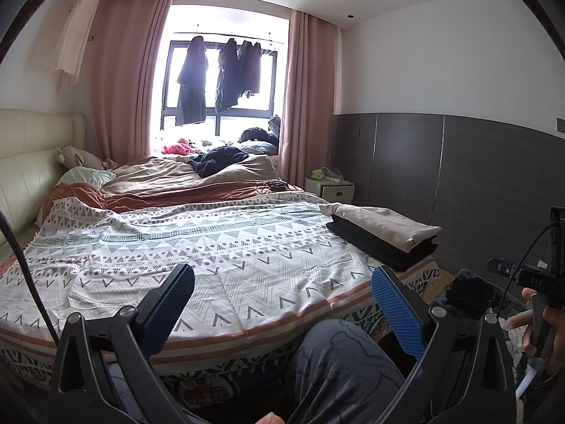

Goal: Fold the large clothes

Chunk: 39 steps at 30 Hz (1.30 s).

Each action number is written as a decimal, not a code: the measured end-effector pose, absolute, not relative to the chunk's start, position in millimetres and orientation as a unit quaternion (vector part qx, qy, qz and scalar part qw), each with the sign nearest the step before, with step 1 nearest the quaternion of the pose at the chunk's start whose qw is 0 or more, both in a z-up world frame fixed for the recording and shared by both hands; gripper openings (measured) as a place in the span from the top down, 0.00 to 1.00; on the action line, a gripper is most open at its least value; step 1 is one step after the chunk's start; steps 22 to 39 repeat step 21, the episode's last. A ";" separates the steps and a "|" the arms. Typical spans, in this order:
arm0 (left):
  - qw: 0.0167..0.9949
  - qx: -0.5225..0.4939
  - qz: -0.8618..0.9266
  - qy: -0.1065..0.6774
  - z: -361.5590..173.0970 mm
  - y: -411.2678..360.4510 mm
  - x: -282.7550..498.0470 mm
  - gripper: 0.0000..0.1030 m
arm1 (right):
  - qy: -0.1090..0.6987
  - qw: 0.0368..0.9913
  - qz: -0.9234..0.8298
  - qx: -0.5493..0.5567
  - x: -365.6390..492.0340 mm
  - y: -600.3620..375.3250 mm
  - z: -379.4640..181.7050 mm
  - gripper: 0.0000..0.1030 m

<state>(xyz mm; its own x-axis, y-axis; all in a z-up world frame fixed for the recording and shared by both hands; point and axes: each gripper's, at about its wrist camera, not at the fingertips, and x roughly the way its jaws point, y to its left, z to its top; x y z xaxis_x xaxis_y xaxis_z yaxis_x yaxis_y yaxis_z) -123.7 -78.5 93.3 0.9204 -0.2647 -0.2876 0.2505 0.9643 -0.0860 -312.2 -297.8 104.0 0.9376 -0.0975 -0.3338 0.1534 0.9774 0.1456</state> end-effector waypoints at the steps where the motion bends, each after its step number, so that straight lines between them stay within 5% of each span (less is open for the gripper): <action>1: 0.980 -0.024 -0.132 0.149 93.5 -78.1 -124.4 0.01 | 0.163 0.981 -0.062 0.084 -312.5 -298.6 103.5 0.06; 39: 0.980 -0.031 -0.140 0.142 97.0 -70.4 -140.4 0.01 | 0.155 0.983 -0.048 0.080 -311.0 -308.2 102.8 0.00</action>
